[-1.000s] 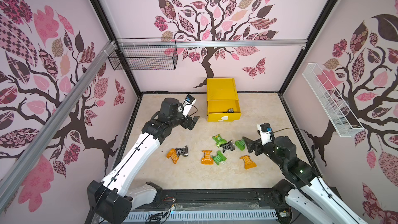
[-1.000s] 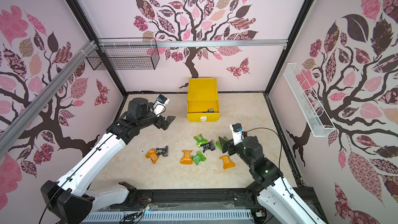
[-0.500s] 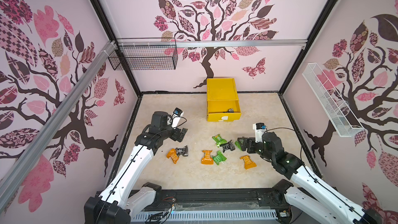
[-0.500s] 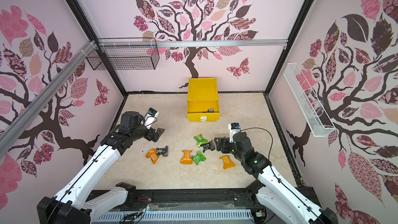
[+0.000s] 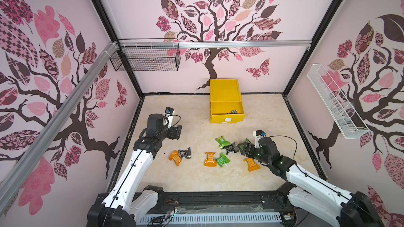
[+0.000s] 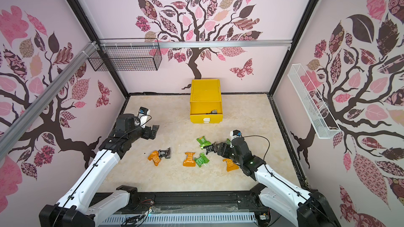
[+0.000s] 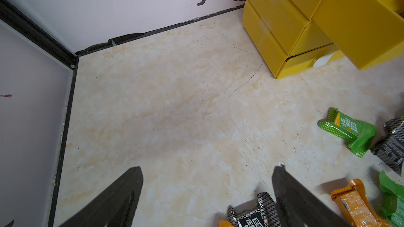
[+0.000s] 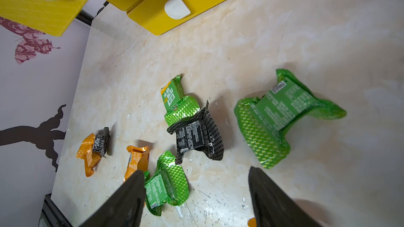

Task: Place the cookies into the drawer by color
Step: Pick up the cookie at the center of the board.

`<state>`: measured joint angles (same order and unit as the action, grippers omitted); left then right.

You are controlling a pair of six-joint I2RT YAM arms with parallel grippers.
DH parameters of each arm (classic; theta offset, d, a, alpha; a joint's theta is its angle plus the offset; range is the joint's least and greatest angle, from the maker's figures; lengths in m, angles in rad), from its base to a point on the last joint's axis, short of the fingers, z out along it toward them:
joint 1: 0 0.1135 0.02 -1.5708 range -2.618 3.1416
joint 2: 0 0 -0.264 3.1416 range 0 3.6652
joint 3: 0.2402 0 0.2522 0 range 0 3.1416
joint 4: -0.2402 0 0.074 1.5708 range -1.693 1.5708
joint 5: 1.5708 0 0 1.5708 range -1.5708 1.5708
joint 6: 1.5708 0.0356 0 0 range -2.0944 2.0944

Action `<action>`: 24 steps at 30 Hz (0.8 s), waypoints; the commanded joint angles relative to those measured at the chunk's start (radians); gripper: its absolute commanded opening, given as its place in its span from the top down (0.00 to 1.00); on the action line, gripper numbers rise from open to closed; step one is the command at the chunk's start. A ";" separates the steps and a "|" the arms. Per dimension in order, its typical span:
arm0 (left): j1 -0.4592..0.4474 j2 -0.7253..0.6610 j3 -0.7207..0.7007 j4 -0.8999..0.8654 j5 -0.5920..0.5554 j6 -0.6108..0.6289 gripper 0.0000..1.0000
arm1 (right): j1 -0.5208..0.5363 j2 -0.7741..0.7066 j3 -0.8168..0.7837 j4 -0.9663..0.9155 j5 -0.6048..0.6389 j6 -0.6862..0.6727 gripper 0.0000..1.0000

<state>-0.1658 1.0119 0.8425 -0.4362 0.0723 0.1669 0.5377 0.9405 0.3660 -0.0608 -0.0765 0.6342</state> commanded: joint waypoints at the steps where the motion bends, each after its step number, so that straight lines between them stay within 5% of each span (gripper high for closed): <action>1: 0.004 -0.017 -0.033 0.027 0.068 0.014 0.02 | -0.004 0.055 0.016 0.056 -0.025 0.048 0.24; 24: 0.004 -0.025 -0.060 0.061 0.123 -0.026 0.03 | 0.000 0.386 0.050 0.263 -0.059 0.068 0.39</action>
<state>-0.1658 1.0019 0.7811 -0.3866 0.1883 0.1539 0.5381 1.2900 0.3737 0.1677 -0.1413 0.7139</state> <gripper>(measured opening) 0.974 0.619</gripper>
